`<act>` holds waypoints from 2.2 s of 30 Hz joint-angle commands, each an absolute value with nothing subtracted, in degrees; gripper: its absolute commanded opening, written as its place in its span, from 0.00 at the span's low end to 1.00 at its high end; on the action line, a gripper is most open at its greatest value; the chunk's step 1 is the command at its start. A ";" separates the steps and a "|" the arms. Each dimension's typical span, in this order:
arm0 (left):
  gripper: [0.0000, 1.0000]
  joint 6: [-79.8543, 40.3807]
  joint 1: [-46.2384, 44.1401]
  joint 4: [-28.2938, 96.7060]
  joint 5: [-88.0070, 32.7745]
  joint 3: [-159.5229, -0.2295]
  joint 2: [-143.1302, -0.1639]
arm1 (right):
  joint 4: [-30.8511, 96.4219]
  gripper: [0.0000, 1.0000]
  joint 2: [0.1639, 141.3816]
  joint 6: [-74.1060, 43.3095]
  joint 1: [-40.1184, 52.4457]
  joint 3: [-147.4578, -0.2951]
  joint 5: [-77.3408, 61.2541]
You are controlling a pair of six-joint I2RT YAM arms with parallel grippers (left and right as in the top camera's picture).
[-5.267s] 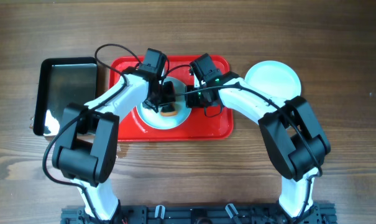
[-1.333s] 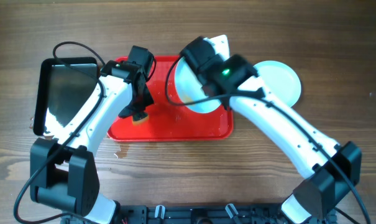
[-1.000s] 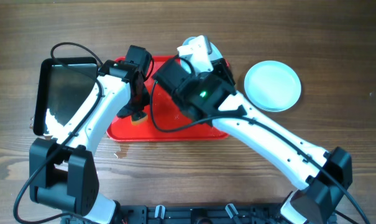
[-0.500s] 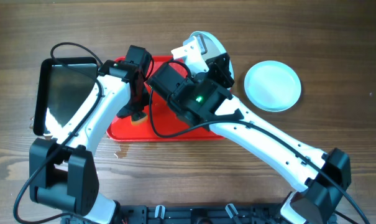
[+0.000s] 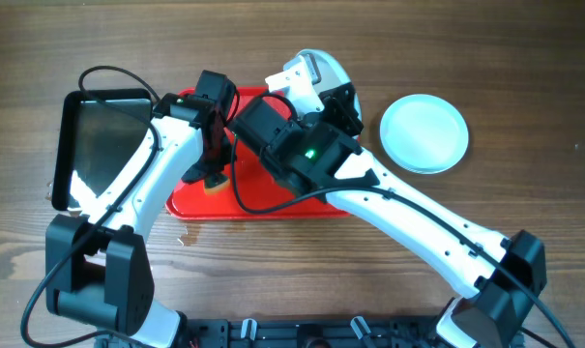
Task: Clean dirty plates on tray and stack at the side
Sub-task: 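Lift the sponge away with the left gripper and raise the plate with the right, then carry the plate right with the right gripper onto the cleaned stack, then open the right gripper to release the plate on the stack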
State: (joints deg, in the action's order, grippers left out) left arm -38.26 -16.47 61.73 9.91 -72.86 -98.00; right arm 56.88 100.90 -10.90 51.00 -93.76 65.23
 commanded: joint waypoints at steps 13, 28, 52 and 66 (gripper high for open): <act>0.04 -36.29 -16.23 61.43 7.57 -73.08 -97.62 | 54.48 0.04 92.73 -23.44 44.45 -88.60 45.10; 0.04 -36.25 -16.27 62.35 4.29 -73.08 -97.62 | 56.21 0.05 82.32 -27.11 20.73 -89.03 26.04; 0.04 -36.25 -16.27 61.06 4.29 -73.08 -97.62 | 50.85 0.04 103.31 -26.94 -9.63 -79.79 2.11; 0.04 -36.25 -16.27 61.08 4.29 -73.08 -97.62 | 53.93 0.35 102.63 -23.83 -9.63 -79.81 -1.21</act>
State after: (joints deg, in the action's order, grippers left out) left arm -36.75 -16.47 61.25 4.58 -72.86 -98.00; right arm 53.71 102.39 -26.30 -9.58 -79.94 2.33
